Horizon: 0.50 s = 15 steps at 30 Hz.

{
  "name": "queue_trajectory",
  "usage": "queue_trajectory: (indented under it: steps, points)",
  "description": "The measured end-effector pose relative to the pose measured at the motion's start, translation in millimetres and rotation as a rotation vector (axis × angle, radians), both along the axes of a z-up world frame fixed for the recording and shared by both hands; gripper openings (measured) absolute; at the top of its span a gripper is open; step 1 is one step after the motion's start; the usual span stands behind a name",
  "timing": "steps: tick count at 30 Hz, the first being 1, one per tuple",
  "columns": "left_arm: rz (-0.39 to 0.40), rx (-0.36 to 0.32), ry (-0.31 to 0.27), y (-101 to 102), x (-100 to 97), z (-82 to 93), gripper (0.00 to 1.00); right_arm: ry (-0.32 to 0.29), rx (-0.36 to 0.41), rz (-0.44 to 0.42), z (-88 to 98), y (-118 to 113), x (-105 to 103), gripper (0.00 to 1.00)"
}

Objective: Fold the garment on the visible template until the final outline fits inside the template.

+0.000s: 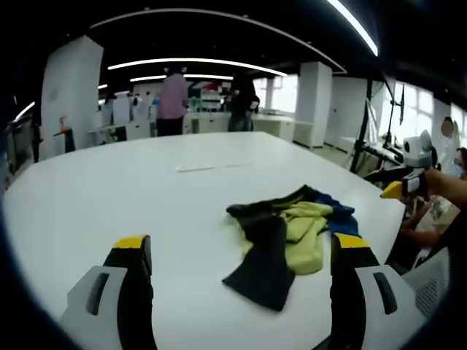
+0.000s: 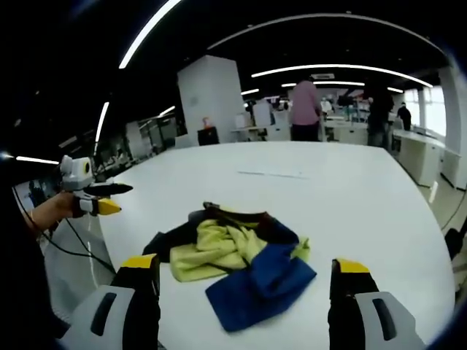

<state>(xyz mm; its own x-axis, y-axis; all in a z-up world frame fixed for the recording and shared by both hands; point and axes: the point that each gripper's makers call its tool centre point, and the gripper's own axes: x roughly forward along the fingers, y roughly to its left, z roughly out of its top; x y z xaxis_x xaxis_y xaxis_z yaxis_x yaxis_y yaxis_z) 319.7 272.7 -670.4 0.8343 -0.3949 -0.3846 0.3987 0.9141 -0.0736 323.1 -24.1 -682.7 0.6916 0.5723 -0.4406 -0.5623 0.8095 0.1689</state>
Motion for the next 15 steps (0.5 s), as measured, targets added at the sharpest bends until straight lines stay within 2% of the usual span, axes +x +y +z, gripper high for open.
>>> queue_trajectory:
  steps: [15]
  points:
    - [-0.004,-0.011,0.004,-0.3,-4.1,-2.7,0.99,-0.002,0.0,0.006,-0.1,1.6,-1.5,0.95]
